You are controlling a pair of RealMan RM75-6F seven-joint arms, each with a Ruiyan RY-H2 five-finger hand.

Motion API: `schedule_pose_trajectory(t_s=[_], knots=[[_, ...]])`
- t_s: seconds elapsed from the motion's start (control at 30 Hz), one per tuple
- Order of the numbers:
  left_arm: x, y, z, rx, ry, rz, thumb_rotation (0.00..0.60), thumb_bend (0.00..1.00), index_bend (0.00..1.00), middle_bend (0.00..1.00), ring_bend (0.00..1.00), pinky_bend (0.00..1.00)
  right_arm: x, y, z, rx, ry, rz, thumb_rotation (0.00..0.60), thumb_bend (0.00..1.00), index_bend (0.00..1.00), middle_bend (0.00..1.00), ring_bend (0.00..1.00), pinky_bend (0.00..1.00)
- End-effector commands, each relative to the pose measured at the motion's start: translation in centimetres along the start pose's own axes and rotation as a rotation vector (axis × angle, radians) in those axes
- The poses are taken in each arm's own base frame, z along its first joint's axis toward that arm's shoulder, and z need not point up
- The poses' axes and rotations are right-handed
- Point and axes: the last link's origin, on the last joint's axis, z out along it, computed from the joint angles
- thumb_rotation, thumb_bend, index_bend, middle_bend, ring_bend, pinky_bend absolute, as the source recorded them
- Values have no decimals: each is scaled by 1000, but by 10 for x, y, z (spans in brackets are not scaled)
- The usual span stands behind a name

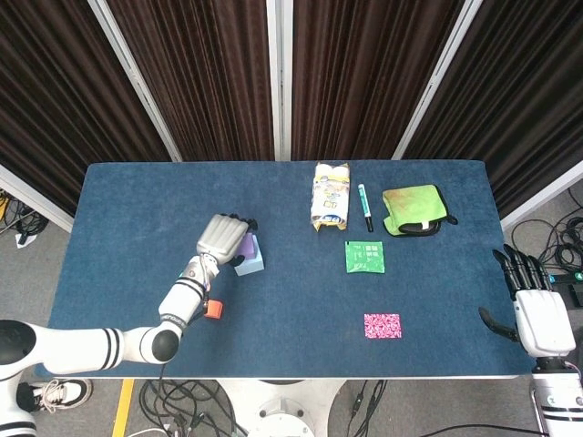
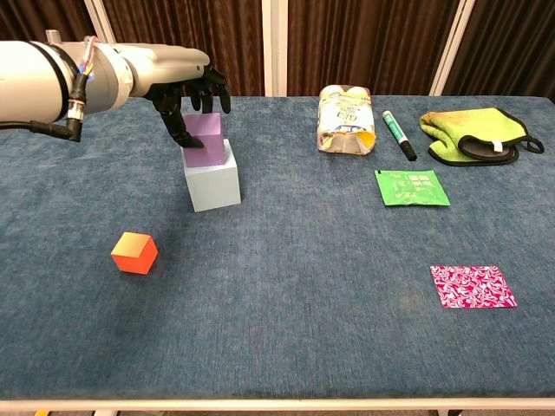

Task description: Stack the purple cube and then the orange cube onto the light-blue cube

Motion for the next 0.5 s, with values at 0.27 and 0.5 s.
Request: schedule_pose_trajectory(t_s=[0.27,0.5], knots=[[-4,-5,-4,1,-26,-52,600,231,293,424,297,358,0,-1,1,0,-2,0,600,176,0,0,0,0],[6,-7,-7,7,8,-89,600,166,223,291,241,331,0,-1,1,0,-3,2,600,177,0,0,0,0]])
